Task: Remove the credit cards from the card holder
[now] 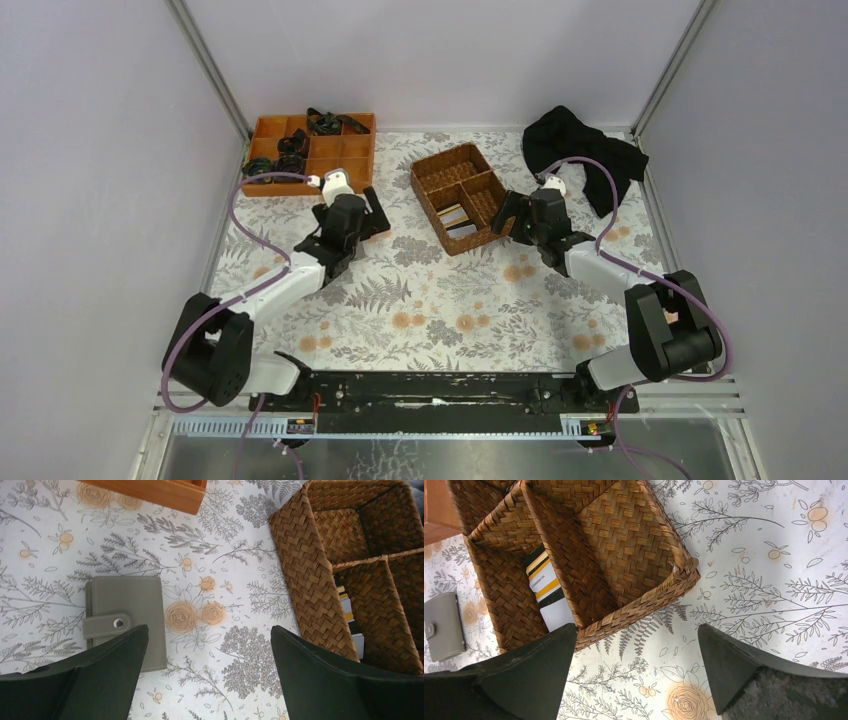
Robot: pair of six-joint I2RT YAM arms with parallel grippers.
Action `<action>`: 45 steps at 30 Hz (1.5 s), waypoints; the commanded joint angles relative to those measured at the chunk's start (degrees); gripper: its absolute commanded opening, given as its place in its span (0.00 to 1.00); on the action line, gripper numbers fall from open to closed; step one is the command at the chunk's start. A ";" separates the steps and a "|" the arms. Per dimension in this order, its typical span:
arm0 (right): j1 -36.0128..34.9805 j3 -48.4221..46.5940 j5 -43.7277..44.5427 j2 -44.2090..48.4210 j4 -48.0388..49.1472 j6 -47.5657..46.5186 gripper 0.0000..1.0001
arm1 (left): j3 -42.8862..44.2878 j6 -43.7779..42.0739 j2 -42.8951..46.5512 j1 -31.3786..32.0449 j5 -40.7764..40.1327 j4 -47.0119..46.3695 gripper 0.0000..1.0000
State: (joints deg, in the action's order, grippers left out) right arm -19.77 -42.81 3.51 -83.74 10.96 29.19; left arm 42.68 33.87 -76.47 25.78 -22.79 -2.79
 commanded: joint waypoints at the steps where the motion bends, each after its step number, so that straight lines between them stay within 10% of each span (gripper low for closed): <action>1: -0.19 -2.51 1.77 1.59 2.18 -2.91 0.99 | 3.90 -2.69 -1.80 0.24 -1.23 -2.84 1.00; 18: -1.38 -7.79 8.61 -2.65 -1.60 -7.44 0.97 | 9.16 -13.59 -11.39 0.15 3.94 -12.59 1.00; 29: -1.41 -18.71 14.02 -10.25 -8.82 -13.57 0.20 | 42.29 -16.69 -41.21 -3.09 7.76 -12.29 1.00; 36: -1.40 -13.80 -1.43 -9.66 -1.41 -14.92 0.01 | 60.74 -21.74 -55.82 -4.37 12.94 -5.97 0.92; 45: -1.37 -12.89 -5.14 -11.13 -0.69 -14.03 0.00 | 57.84 -22.67 -57.15 -4.69 8.92 -1.85 0.89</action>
State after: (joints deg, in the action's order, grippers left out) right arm -20.75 -55.86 0.67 -94.28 7.38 14.98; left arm 102.17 13.93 -134.17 21.15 -11.79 -8.29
